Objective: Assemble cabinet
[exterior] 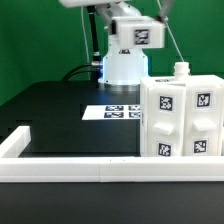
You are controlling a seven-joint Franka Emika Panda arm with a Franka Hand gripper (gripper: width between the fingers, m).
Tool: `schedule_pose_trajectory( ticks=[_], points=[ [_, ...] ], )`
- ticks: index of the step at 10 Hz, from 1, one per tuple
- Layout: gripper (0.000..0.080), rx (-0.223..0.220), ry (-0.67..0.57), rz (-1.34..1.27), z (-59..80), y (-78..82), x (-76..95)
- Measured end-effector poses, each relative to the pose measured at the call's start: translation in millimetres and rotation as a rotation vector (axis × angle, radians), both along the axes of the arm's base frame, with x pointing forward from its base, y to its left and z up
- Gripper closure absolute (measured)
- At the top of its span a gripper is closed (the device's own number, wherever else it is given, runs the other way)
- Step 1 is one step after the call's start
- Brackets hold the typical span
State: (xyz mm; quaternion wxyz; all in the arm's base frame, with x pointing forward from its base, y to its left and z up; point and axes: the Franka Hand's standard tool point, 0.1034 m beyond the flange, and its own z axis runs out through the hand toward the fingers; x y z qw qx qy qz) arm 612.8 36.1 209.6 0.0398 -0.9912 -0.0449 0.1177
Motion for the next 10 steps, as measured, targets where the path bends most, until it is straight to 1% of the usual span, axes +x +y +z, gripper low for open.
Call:
schedule_pose_trajectory(
  ticks=[1, 3, 4, 5, 7, 8, 10],
  points=[
    [0.0242, 0.002, -0.004, 0.008, 1.1, 4.8, 2.9],
    [0.0242, 0.001, -0.002, 0.004, -1.0, 1.9, 2.2],
    [0.0242, 0.001, -0.002, 0.007, -2.1, 4.9, 2.2],
    [0.0242, -0.014, -0.024, 0.011, -7.4, 18.5, 4.7],
    [0.0242, -0.016, -0.067, 0.005, -13.2, 45.5, 7.8],
    [0.0242, -0.015, -0.073, 0.014, -15.1, 51.5, 4.9],
    [0.0242, -0.016, -0.079, 0.016, -17.6, 52.6, 4.1]
  ],
)
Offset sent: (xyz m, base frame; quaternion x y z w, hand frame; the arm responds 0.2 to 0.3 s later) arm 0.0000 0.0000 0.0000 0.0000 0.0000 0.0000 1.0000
